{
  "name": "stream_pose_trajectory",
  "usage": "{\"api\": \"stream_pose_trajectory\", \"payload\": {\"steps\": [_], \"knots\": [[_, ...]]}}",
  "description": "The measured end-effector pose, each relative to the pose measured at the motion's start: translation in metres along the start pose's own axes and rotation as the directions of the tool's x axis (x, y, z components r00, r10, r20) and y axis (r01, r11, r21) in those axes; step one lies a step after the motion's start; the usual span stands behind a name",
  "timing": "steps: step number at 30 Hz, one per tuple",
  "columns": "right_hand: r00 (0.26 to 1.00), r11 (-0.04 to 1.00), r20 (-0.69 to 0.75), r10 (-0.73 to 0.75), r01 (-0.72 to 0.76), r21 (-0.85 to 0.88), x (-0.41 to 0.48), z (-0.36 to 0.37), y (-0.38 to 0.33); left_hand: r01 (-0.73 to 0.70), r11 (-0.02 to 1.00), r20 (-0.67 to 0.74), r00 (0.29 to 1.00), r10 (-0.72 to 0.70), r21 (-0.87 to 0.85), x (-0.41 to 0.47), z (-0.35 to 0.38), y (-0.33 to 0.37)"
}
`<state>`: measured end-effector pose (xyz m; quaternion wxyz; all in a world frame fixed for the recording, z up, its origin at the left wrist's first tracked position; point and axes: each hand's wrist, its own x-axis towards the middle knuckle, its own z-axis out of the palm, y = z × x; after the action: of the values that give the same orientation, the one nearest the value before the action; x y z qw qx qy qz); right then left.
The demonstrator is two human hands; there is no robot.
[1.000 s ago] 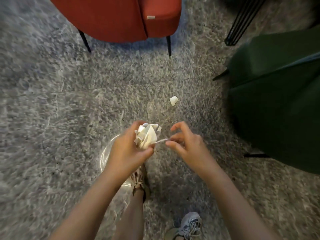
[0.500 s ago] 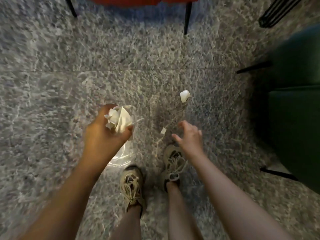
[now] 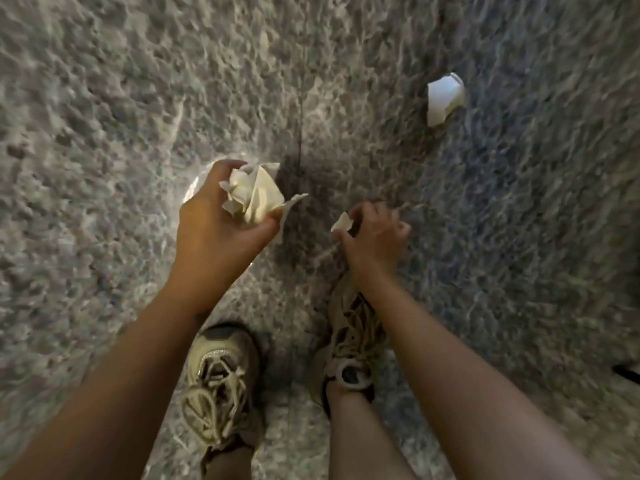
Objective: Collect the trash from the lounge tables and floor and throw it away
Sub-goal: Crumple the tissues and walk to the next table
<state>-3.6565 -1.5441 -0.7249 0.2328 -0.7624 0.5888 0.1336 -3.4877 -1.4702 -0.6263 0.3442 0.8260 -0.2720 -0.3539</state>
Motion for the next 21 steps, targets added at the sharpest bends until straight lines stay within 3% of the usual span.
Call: {"api": "stream_pose_trajectory", "payload": {"steps": [6, 12, 15, 21], "knots": [[0.999, 0.983, 0.036, 0.005, -0.011, 0.181, 0.005, -0.016, -0.002, -0.017, 0.997, 0.004, 1.0, 0.017, 0.075, 0.009, 0.001, 0.01], [0.968, 0.922, -0.185, 0.172, -0.093, 0.375, 0.078, -0.099, 0.014, -0.041, 0.999, 0.048, 0.998, 0.039, 0.026, 0.036, 0.012, 0.063], [0.96, 0.88, -0.169, 0.225, -0.126, 0.458, 0.121, -0.124, 0.023, -0.067, 0.998, 0.069, 0.995, 0.067, -0.012, 0.058, 0.026, 0.084], [0.949, 0.902, -0.084, 0.304, -0.258, 0.347, 0.161, -0.119, 0.032, -0.141, 0.99, 0.061, 0.988, 0.141, -0.005, 0.088, 0.055, 0.096]]}}
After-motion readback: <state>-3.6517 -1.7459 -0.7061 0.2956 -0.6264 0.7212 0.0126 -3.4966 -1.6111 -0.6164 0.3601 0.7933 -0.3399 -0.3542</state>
